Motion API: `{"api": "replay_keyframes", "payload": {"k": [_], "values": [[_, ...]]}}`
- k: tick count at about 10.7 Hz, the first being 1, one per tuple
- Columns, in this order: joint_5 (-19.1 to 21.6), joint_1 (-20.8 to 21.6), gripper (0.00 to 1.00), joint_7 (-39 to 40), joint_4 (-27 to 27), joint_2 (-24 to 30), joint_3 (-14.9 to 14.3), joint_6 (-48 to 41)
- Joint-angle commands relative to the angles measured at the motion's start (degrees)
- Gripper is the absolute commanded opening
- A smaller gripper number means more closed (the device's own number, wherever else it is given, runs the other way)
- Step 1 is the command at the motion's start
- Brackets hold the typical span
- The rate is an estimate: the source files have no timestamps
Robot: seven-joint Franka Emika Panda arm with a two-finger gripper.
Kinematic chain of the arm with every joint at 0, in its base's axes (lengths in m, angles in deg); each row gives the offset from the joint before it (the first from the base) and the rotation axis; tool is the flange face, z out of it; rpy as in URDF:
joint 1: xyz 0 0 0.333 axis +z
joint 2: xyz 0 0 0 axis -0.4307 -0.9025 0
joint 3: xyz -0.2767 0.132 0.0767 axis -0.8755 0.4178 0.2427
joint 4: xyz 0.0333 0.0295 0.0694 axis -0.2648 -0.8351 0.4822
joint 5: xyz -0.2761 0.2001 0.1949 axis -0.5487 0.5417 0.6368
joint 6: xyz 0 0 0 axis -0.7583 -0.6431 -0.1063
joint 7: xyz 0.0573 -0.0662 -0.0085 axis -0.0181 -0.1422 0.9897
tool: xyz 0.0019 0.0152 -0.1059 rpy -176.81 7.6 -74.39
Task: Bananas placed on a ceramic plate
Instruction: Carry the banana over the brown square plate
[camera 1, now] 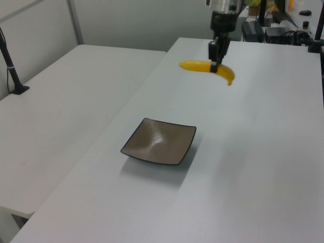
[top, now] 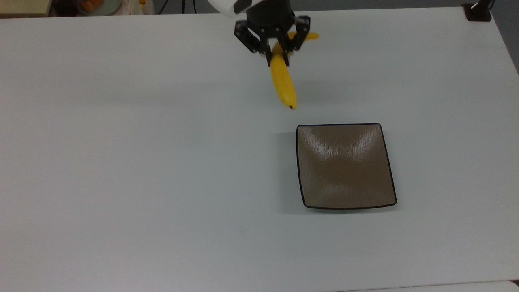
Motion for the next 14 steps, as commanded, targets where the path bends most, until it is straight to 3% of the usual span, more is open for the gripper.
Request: {"api": "replay_keyframes", "payload": {"k": [1, 5, 10, 14], "values": [[7.55, 1.17, 0.0, -6.57, 1.48, -5.14, -0.07, 11.58], [17.23, 1.61, 0.0, -6.13, 0.42, -9.8, -0.07, 24.69], [17.34, 6.26, 0.0, -6.13, 0.25, -17.27, 0.19, 35.86], [16.9, 8.11, 0.0, -5.78, 0.07, -21.93, 0.37, 38.15]]}}
